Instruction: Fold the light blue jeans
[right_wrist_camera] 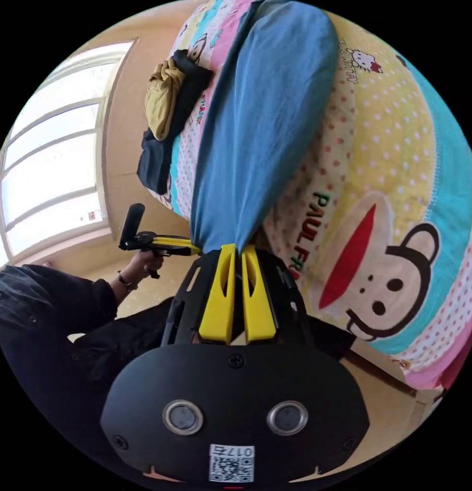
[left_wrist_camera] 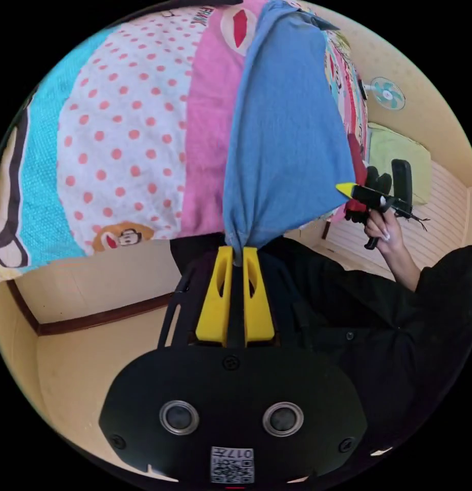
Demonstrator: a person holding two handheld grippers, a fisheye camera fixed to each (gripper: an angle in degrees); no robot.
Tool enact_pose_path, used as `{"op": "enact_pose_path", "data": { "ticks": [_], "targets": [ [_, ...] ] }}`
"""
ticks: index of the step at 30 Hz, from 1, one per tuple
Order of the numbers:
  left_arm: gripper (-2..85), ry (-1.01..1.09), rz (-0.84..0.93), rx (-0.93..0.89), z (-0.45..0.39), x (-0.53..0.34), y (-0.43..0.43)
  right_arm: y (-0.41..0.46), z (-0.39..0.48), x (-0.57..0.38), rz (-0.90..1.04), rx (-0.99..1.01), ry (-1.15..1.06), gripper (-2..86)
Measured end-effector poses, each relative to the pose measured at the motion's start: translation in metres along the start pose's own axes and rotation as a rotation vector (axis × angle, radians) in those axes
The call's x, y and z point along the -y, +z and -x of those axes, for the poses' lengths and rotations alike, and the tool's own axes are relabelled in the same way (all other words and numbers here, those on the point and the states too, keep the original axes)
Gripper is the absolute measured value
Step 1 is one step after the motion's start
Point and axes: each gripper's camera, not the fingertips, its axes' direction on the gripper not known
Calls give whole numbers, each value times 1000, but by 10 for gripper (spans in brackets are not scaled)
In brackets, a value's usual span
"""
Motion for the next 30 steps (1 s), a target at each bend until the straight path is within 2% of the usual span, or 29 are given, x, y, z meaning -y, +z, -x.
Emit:
{"op": "enact_pose_path", "data": {
  "ticks": [1,3,7,9,12,15,18,20,25,27,28,30],
  "targets": [
    [34,-4,21,-48,-4,-12,13,0,0,-10,52,-76,-14,30],
    [31,-69,38,-98,-2,-31,37,11,-8,-27,127,-103,-6,31],
    [29,-318,101,15,11,-66,94,51,-41,-45,356,-140,100,40],
    [49,-427,80,86,20,-77,97,40,-55,-41,338,-147,123,64],
    [84,-438,-38,66,22,-81,80,-23,-90,5,179,-145,165,97],
    [88,-315,-224,-28,2,-61,48,-109,-111,96,-57,-185,102,115],
    [91,-153,-370,-47,-37,-28,22,-189,-105,209,-294,-151,-20,127],
    [96,-86,-405,-18,-59,-7,17,-234,-100,298,-447,-175,-43,136],
    [106,5,-525,39,-97,47,18,-275,-102,409,-671,-205,226,139],
    [107,-4,-549,9,-100,57,20,-268,-110,437,-657,-220,292,114],
    [106,-16,-563,-18,-100,60,21,-261,-115,448,-658,-193,316,69],
    [104,-39,-583,-66,-98,59,24,-261,-102,450,-748,-166,273,39]
  ]
}}
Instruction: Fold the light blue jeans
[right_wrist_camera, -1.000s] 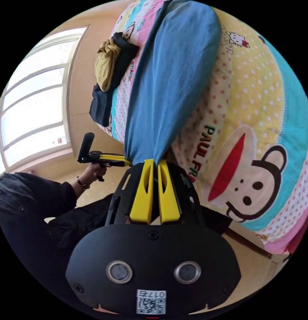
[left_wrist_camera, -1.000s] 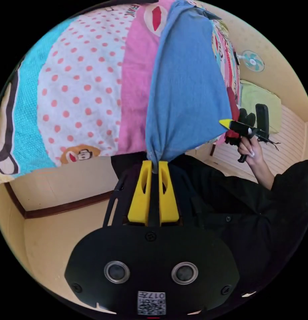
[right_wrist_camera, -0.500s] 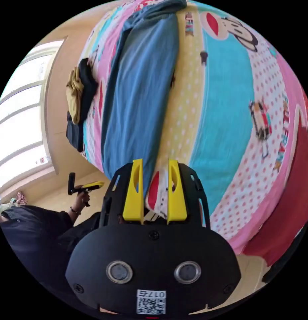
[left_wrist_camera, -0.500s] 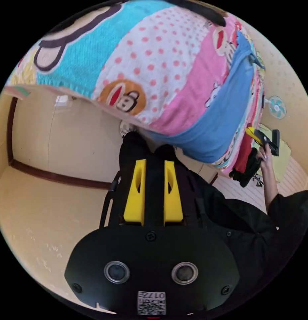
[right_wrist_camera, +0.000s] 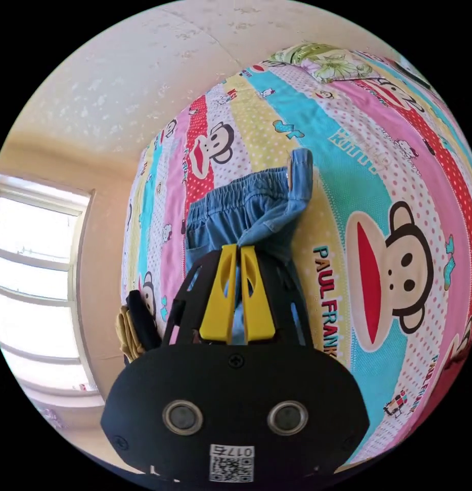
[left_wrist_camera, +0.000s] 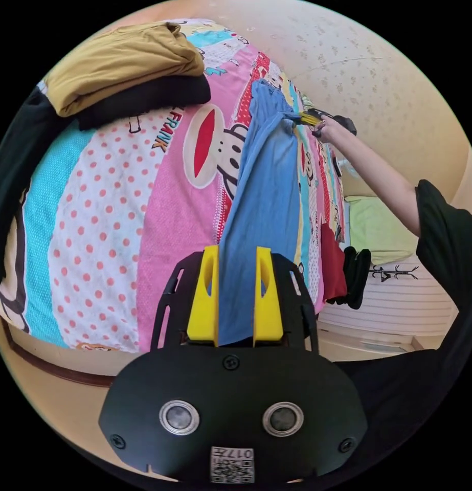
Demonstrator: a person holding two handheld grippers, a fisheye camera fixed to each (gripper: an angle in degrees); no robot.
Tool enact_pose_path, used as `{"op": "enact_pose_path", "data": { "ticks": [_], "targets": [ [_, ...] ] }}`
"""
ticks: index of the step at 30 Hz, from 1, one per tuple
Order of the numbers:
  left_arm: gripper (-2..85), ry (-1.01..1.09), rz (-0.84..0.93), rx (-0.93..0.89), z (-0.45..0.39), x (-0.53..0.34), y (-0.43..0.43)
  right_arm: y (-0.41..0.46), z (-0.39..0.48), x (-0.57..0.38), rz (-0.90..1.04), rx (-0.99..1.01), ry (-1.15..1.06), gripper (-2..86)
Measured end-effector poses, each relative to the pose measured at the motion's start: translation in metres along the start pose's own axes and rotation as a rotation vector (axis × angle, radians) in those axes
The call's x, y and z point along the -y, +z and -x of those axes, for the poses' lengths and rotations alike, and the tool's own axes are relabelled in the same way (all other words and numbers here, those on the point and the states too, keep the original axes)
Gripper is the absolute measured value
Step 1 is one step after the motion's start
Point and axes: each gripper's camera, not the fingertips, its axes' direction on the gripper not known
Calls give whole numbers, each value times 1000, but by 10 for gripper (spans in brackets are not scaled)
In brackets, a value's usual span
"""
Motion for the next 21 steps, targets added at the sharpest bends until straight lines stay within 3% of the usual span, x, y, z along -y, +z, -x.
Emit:
{"op": "enact_pose_path", "data": {
  "ticks": [2,6,10,12,17,21],
  "targets": [
    [99,-25,-18,-34,4,-6,-1,0,41,5,-81,-23,-118,30],
    [99,-62,16,-71,19,-16,4,31,91,23,-57,33,-226,35],
    [107,-56,31,-62,29,-15,3,107,98,42,213,110,-277,111],
    [115,-53,50,-66,31,-10,6,107,91,31,211,106,-277,124],
    [120,-17,129,-37,33,0,20,39,64,-99,230,-6,-561,127],
    [95,15,233,-57,32,-1,39,-15,-18,-224,291,-112,-488,131]
  ]
}}
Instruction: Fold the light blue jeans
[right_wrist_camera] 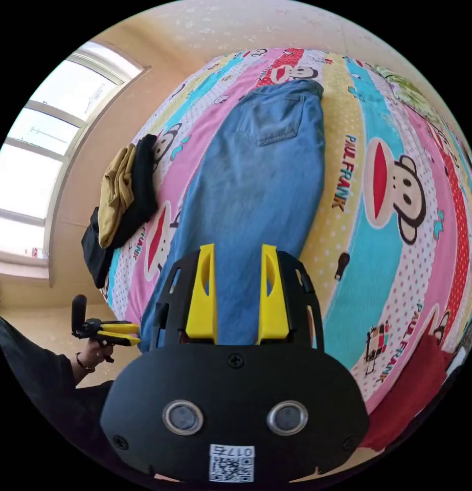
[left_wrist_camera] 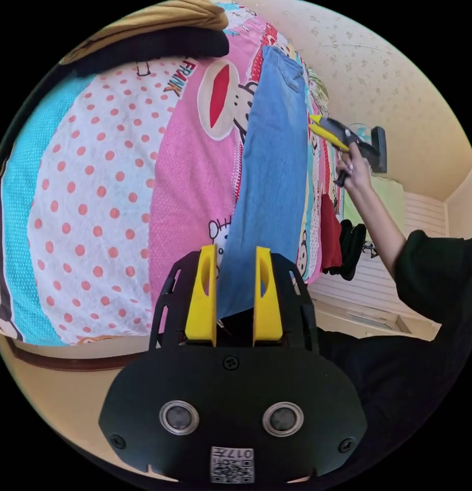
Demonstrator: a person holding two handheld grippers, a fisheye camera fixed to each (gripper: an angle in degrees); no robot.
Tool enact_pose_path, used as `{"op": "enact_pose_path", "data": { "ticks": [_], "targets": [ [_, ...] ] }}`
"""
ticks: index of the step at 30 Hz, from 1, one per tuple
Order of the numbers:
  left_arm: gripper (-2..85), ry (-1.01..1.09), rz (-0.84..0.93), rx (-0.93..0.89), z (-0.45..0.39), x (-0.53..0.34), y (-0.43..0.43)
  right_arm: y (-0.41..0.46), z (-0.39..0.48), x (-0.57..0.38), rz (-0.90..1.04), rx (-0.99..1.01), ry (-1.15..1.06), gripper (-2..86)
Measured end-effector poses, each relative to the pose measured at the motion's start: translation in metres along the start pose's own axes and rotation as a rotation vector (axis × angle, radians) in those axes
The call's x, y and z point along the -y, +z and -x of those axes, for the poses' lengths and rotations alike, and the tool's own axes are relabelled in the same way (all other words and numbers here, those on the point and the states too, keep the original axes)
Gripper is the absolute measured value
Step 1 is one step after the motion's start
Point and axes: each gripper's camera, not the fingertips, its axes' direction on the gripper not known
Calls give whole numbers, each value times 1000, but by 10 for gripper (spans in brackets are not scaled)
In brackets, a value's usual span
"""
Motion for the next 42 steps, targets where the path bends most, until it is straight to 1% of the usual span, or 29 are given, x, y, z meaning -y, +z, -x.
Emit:
{"op": "enact_pose_path", "data": {
  "ticks": [1,2,3,4,5,6,7,8,9,11,13,14,15,17,18,19,21,23,26,28,30,32,33,36,39,42],
  "targets": [
    [66,-7,26,7,0,-1,4,4,-8,-53,46,8,70,134],
    [52,-9,46,14,0,-1,7,12,-15,-105,101,58,135,134],
    [35,-6,99,29,-1,-3,14,18,-16,-130,134,92,164,134],
    [24,3,141,36,-2,-6,19,29,-17,-174,203,175,222,123],
    [20,6,150,39,-2,-9,20,32,-16,-210,218,256,261,92],
    [14,11,150,34,-2,-15,19,33,-16,-224,228,286,283,66],
    [9,6,151,20,0,-20,19,36,-18,-248,292,351,306,36],
    [9,-4,159,13,2,-21,19,37,-20,-265,338,407,296,28],
    [8,-23,178,-5,6,-24,20,34,-21,-272,347,395,299,26],
    [12,-30,207,-37,11,-24,21,9,-36,-286,301,354,309,22],
    [42,-13,247,-7,15,-18,17,-1,-49,-286,302,354,301,24],
    [55,-5,238,0,16,-15,13,-5,-53,-283,305,350,263,30],
    [77,-1,196,-5,19,-6,3,-6,-53,-280,311,359,234,34],
    [100,9,113,-76,23,14,-14,-12,-61,-270,310,453,163,93],
    [113,27,66,-138,25,31,-21,-15,-67,-268,293,464,171,104],
    [126,52,40,-181,26,51,-23,-20,-79,-265,237,477,196,125],
    [145,86,23,-199,26,84,-18,-26,-104,-261,128,514,254,132],
    [157,120,15,-227,24,119,-9,-27,-137,-246,-22,622,282,135],
    [159,165,-3,-249,21,172,9,-15,-166,-215,-132,675,279,135],
    [144,185,1,-224,21,203,24,1,-175,-197,-148,743,245,125],
    [135,195,30,-213,22,214,38,16,-173,-186,-144,810,209,118],
    [133,204,21,-221,25,209,45,26,-158,-191,-115,838,146,118],
    [134,207,31,-254,27,202,51,27,-154,-196,-107,841,133,118],
    [136,211,112,-315,31,172,76,32,-135,-240,-36,861,112,116],
    [135,228,180,-327,27,137,104,37,-117,-302,44,858,128,112],
    [130,233,193,-336,25,116,130,45,-104,-357,67,910,161,103]
  ]
}}
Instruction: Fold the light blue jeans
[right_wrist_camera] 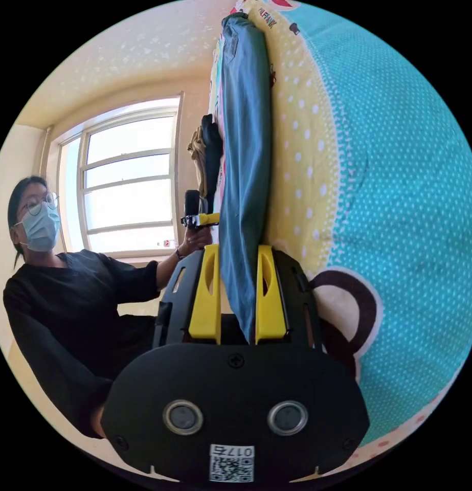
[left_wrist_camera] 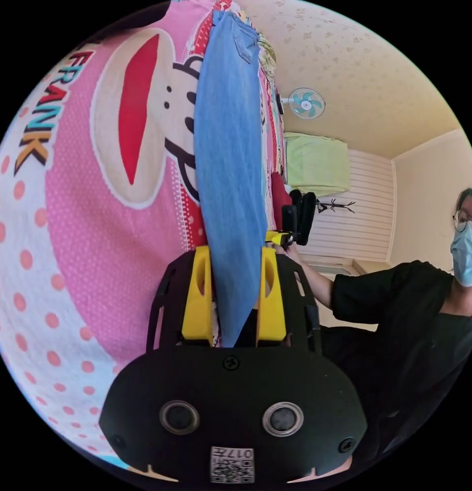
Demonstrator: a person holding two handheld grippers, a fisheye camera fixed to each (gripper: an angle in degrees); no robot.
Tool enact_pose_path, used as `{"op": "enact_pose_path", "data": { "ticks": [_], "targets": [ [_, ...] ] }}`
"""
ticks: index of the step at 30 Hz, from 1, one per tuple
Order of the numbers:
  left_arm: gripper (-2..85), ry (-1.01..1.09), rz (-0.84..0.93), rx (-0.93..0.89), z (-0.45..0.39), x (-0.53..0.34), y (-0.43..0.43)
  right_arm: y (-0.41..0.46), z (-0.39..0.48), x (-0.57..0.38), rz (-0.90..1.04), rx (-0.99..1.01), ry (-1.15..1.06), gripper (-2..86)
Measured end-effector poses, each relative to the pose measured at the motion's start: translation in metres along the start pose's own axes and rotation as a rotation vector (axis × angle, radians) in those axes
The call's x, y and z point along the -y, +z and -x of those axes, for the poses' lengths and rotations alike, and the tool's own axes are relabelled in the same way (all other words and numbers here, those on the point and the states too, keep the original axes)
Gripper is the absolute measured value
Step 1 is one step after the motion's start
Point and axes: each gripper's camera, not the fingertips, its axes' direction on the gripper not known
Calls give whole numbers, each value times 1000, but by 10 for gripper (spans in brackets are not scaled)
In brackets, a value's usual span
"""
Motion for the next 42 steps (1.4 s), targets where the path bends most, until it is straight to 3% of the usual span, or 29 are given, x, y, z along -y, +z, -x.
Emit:
{"op": "enact_pose_path", "data": {
  "ticks": [4,8,14,18,30,36,42],
  "targets": [
    [78,-19,113,-128,22,10,45,17,-17,-25,-19,103,25,72],
    [11,19,225,-24,17,1,77,43,-7,-38,75,151,-21,31],
    [-4,158,65,-66,-56,-52,62,23,64,-106,38,230,-107,10],
    [-5,324,-51,-104,-157,-84,54,2,152,-142,34,262,-253,5],
    [-7,902,-511,70,-500,-175,48,-102,495,-254,62,215,-1002,2],
    [-6,912,-699,124,-574,-181,66,-125,602,-296,56,72,-1218,2],
    [-6,685,-725,170,-526,-101,85,-126,574,-216,21,-1,-981,1]
  ]
}}
